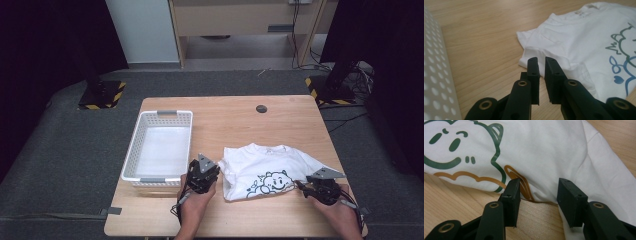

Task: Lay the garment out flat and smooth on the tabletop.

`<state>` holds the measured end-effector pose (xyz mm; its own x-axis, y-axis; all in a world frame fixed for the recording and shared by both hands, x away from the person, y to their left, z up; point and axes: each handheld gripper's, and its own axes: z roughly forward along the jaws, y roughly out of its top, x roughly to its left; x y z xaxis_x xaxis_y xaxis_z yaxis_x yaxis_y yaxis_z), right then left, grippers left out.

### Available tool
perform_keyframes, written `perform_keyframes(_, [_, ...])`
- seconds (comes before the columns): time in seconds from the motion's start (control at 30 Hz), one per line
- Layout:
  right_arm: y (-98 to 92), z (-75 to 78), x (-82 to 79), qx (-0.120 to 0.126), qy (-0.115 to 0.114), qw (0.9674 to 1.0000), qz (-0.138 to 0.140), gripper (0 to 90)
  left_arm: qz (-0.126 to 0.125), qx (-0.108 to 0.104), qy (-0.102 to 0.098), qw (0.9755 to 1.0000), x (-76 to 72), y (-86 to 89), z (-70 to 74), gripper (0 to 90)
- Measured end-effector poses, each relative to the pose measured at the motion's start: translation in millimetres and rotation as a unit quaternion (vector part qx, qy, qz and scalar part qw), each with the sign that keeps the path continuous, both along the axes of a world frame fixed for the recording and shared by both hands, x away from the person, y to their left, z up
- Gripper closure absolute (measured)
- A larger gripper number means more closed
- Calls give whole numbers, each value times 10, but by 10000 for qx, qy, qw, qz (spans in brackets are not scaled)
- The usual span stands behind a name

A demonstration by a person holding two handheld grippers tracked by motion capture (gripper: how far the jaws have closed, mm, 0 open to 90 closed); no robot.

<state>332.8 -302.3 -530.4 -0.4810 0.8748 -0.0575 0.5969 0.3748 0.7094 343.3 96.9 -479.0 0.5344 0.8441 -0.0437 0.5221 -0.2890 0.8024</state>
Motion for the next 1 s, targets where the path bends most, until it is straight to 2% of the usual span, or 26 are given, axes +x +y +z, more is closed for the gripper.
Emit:
perform_keyframes(0.1, [2, 0, -2, 4, 3, 10000, -11, 531, -4, -66, -21, 10000, -14, 7, 36, 822])
perform_keyframes(0.2, [3, 0, -2, 3, 1, 10000, -16, 531, -78, -99, 46, 9999, 11, -88, 17, 774])
perform_keyframes(0.27, [2, -1, -4, 3, -1, 10000, -15, 530, -161, -20, 142, 9998, 71, -182, -20, 728])
perform_keyframes(0.33, [2, -1, -5, 3, 0, 10000, -17, 528, -157, -1, 253, 9996, 150, -266, -68, 654])
perform_keyframes(0.47, [4, 1, -1, 5, 10, 10000, -17, 524, -134, 184, 472, 9986, 327, -390, -139, 508])
perform_keyframes(0.53, [3, 1, -1, 6, 15, 10000, -7, 521, -50, 175, 526, 9985, 395, -405, -151, 473])
perform_keyframes(0.6, [1, 1, 0, 8, 15, 10000, -2, 519, -6, 22, 678, 9977, 440, -405, -163, 448])
perform_keyframes(0.63, [1, 1, 0, 8, 15, 10000, -1, 518, -23, 33, 733, 9973, 451, -414, -173, 448])
perform_keyframes(0.7, [2, 1, 1, 8, 17, 10000, 1, 517, -79, 273, 825, 9962, 470, -442, -214, 447])
perform_keyframes(0.8, [2, 1, -1, 4, 16, 10000, 6, 515, -106, 382, 974, 9945, 479, -448, -279, 451])
perform_keyframes(0.9, [4, 2, -1, 0, 19, 10000, 4, 513, -182, 346, 943, 9948, 447, -422, -267, 622])
perform_keyframes(1.0, [5, 2, 0, 5, 25, 10000, -1, 513, -224, 307, 735, 9966, 388, -369, -172, 776])
